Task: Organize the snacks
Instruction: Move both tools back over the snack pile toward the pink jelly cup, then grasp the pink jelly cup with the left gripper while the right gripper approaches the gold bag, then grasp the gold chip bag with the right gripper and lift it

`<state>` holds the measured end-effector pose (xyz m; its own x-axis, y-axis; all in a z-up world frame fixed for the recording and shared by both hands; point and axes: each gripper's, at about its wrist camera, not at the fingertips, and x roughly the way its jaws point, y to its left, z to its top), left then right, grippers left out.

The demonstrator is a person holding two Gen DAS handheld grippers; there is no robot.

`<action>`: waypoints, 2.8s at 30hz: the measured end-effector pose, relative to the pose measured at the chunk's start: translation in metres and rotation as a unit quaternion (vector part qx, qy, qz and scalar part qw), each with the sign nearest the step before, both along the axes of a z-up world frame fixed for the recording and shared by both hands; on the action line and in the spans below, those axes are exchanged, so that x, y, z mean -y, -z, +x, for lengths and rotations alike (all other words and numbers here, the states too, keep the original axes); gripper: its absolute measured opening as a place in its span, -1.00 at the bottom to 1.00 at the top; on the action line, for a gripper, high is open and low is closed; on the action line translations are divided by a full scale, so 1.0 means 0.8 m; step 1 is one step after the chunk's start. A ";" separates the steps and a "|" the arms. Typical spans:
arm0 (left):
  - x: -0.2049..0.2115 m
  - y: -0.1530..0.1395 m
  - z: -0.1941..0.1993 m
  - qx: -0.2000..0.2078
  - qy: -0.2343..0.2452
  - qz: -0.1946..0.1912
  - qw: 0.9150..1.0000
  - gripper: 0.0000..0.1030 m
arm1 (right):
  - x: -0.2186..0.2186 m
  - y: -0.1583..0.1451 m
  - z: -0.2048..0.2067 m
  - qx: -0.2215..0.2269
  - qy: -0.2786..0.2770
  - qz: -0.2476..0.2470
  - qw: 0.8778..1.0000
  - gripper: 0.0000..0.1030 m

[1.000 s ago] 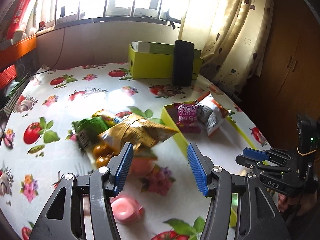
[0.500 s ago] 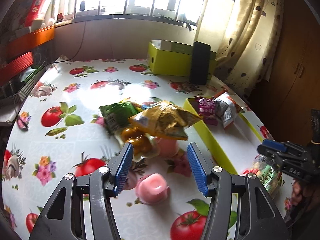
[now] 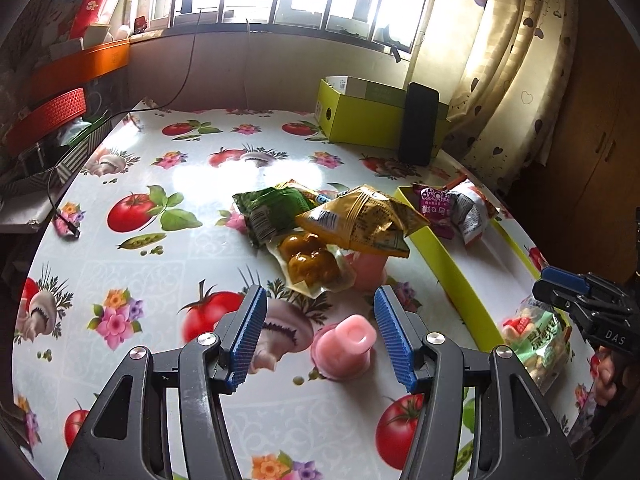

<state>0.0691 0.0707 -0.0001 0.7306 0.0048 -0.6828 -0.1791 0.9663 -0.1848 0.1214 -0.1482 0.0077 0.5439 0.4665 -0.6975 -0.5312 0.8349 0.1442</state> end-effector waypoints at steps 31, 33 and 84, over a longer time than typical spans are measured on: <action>0.026 0.056 0.018 -0.049 0.083 0.032 0.995 0.11 | -0.048 0.006 -0.010 -0.010 -0.047 -0.010 0.999 -0.15; 0.022 0.057 0.020 -0.046 0.078 0.031 0.995 -0.07 | -0.051 0.006 -0.010 -0.010 -0.049 -0.010 0.999 -0.15; -0.022 0.060 0.019 -0.032 0.018 -0.024 0.999 -0.36 | -0.238 0.035 0.100 0.018 -0.193 -0.176 0.965 0.27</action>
<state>0.0843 0.0882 -0.0479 0.6844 -0.0541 -0.7271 -0.1574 0.9628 -0.2198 0.2016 0.0421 -0.0202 0.4044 0.3765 -0.8335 -0.8112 0.5685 -0.1368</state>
